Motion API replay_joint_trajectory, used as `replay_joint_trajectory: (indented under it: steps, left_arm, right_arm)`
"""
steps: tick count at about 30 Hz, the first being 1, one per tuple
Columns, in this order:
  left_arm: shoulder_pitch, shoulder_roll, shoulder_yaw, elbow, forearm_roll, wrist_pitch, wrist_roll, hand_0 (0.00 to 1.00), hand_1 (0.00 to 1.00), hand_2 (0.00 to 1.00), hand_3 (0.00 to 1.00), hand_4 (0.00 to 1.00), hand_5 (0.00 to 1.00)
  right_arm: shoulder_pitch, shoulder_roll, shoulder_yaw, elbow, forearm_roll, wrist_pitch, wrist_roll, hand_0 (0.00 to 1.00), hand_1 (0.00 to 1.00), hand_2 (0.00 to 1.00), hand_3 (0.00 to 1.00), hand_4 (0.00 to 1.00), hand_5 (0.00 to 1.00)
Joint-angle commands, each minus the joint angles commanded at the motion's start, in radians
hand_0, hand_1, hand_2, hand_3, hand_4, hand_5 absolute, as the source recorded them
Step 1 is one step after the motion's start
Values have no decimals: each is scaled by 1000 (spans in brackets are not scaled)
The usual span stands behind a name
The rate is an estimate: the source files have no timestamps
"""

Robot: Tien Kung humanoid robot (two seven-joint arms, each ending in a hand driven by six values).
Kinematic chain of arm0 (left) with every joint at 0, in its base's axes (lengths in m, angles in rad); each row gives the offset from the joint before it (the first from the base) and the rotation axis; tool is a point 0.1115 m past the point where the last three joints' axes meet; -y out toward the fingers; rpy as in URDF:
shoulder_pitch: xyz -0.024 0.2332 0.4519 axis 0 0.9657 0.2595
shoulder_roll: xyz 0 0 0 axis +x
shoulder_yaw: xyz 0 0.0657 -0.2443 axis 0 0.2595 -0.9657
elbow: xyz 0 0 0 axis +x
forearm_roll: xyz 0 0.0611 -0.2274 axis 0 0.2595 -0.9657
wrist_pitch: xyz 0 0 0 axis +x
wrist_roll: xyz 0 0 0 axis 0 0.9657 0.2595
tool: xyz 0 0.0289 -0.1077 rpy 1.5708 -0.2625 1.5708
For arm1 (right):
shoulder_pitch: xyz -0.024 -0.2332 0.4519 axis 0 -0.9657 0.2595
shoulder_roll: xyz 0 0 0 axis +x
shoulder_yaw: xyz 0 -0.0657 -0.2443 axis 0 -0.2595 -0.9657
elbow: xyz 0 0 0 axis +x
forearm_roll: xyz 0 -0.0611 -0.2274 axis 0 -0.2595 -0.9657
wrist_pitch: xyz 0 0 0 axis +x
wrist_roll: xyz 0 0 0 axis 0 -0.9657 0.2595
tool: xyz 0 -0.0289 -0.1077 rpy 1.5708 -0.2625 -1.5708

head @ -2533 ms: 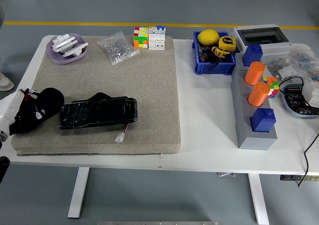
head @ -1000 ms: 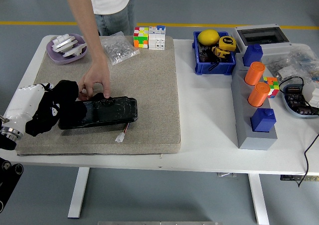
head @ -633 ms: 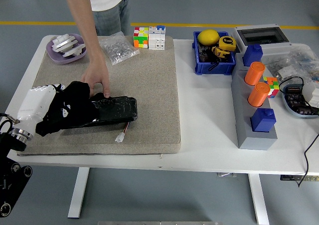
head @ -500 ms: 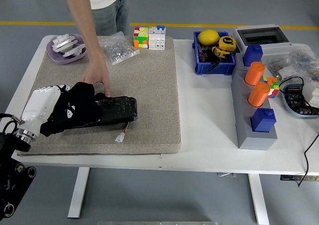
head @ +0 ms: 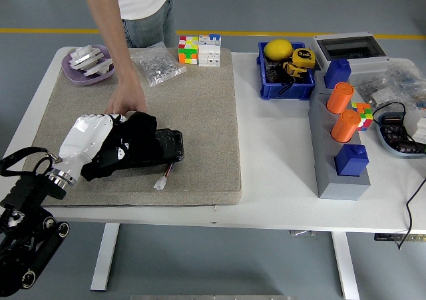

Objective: Pick the rag up,wipe the panel,place it on the desk

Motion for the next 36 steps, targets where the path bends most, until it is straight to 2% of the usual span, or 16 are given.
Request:
replay_joint_trajectory:
  steps: [6,13,29,36]
  left_arm:
    - [-14,-8,63,-9,-1,-2,6,246,301,540,490,167,2]
    - [-38,-44,90,-14,-7,2,9,246,300,538,490,173,2]
    - [-48,-62,152,-21,-15,3,16,245,296,535,490,178,2]
    - [-45,-73,153,-17,-25,7,16,246,296,535,491,181,2]
  right_arm:
    - [0,-2,-8,0,7,0,-1,763,641,677,604,998,488]
    - [-1,-1,-8,0,9,1,-1,763,641,676,605,998,487]
    - [0,2,6,0,-2,4,1,762,640,677,605,998,490]
    - [0,3,2,0,0,2,0,762,640,677,606,998,490]
